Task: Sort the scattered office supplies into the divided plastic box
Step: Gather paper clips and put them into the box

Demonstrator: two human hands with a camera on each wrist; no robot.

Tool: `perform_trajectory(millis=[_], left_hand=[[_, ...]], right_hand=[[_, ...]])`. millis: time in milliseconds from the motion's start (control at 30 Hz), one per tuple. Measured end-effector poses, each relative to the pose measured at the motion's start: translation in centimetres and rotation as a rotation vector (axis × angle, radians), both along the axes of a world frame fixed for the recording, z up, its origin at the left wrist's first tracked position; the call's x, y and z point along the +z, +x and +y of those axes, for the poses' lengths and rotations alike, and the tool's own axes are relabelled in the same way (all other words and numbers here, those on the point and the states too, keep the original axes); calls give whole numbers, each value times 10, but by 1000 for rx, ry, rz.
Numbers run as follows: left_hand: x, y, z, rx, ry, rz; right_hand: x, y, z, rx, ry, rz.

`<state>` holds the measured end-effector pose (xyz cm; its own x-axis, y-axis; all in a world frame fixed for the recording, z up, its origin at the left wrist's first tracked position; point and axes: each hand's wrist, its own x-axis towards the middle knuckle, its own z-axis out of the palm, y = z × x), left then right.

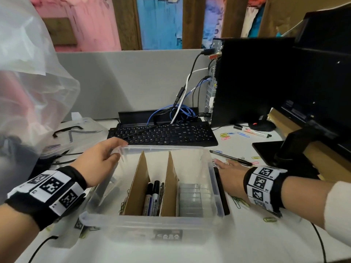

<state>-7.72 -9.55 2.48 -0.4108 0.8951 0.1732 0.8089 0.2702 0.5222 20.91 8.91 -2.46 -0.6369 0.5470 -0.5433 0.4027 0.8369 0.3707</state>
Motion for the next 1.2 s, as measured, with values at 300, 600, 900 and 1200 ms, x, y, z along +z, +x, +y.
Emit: perform_trajectory(millis=[300, 600, 900, 1200], left_hand=[[6, 24, 11, 135, -9, 73], [9, 29, 21, 294, -72, 26], [12, 25, 21, 362, -117, -19], [11, 16, 5, 347, -160, -23]], right_hand=[[-7, 24, 0, -67, -18, 75], [62, -2, -15, -384, -155, 519], [70, -22, 6, -913, -826, 1010], [63, -51, 21, -1052, -880, 1247]])
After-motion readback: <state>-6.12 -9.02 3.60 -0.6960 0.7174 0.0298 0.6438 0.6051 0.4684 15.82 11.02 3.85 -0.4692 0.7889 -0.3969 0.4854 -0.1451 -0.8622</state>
